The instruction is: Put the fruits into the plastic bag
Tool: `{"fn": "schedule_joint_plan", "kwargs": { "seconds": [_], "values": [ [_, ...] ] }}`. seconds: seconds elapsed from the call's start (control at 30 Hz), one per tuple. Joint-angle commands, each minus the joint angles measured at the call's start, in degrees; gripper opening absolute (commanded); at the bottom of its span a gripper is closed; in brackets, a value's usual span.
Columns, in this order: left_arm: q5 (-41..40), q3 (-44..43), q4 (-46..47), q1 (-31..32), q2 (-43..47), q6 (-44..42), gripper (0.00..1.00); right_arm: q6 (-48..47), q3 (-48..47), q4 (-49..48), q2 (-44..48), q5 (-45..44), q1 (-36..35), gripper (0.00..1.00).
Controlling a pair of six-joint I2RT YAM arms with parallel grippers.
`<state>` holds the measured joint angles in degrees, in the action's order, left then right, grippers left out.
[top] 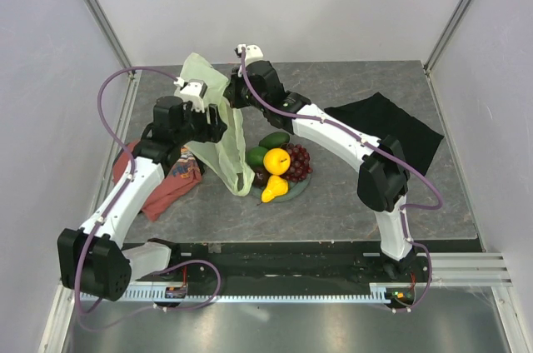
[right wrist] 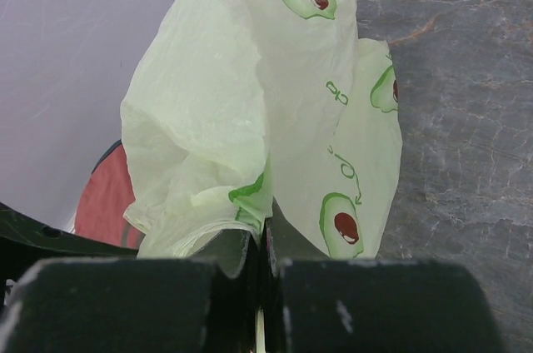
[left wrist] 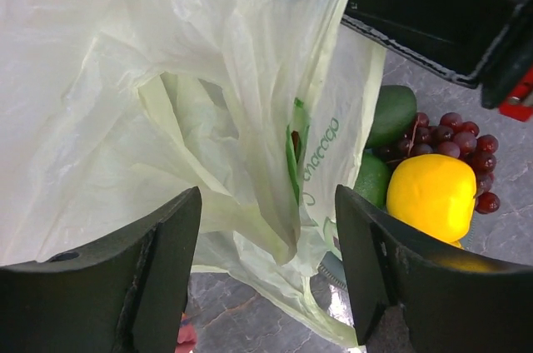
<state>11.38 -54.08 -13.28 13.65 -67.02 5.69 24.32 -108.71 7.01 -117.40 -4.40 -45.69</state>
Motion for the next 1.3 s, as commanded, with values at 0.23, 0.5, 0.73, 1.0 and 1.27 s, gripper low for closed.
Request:
{"fn": "schedule_joint_plan", "kwargs": {
  "seconds": [0.23,0.5,0.73,1.0,1.27],
  "values": [
    [2.68,-3.57,4.75,0.32,-4.87,-1.65,0.41,1.08,-2.65,-0.59,0.07,4.23,1.31,0.0],
    [-1.52,-7.61,-1.82,-0.11,0.39,-5.34,0.02,-1.2,-0.37,-0.59,-0.11,4.32,2.8,0.0],
    [-1.8,-17.97,-13.51,-0.64,-1.43,-9.64,0.02,-5.5,2.0,1.08,3.22,6.07,3.59,0.69],
    [-0.23,-16.5,-13.44,-3.18,-0.75,-8.95,0.02,-7.53,21.85,4.33,21.67,-2.79,3.94,0.95],
    [-2.33,-13.15,-13.09,-5.04,0.32,-8.77,0.02,-3.48,46.45,4.86,34.34,-5.07,0.1,0.96]
  ]
}}
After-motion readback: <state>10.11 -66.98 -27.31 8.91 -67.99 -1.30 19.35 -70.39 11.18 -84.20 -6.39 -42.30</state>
